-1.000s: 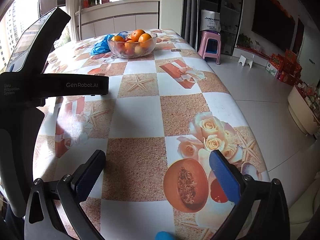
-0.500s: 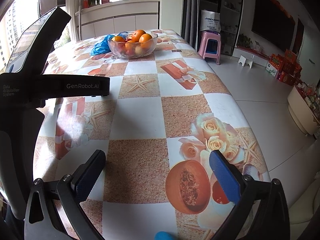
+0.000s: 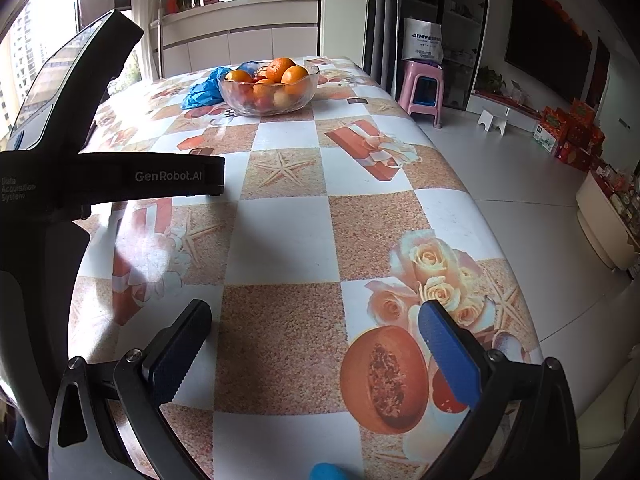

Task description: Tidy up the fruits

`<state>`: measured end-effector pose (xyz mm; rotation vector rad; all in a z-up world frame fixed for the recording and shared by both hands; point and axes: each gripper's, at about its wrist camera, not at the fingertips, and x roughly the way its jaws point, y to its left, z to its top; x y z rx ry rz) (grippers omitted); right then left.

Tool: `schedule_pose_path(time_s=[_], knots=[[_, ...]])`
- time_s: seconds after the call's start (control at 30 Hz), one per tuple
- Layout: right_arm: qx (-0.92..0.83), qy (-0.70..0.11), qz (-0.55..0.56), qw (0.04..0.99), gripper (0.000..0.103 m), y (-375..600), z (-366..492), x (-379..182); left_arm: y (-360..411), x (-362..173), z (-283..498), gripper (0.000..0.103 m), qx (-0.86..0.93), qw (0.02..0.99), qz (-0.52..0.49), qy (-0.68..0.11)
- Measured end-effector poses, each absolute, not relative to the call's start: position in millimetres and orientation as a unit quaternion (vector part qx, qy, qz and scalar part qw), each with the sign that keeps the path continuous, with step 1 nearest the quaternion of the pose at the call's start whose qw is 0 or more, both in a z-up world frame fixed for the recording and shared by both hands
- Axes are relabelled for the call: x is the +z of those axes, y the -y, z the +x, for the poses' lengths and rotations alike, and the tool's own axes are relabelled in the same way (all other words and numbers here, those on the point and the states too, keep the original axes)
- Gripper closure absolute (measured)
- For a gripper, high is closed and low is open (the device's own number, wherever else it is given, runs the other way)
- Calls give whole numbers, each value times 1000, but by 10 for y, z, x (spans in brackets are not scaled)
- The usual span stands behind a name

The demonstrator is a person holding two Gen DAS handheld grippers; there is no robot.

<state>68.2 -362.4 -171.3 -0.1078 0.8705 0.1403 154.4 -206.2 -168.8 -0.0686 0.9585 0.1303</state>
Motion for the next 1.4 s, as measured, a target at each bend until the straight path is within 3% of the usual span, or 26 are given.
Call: schedule_pose_path(time_s=[1.4], knots=[[41, -430, -36, 901, 0, 3445, 918, -1709, 2068, -1709, 1590, 0, 62, 885, -33, -461]])
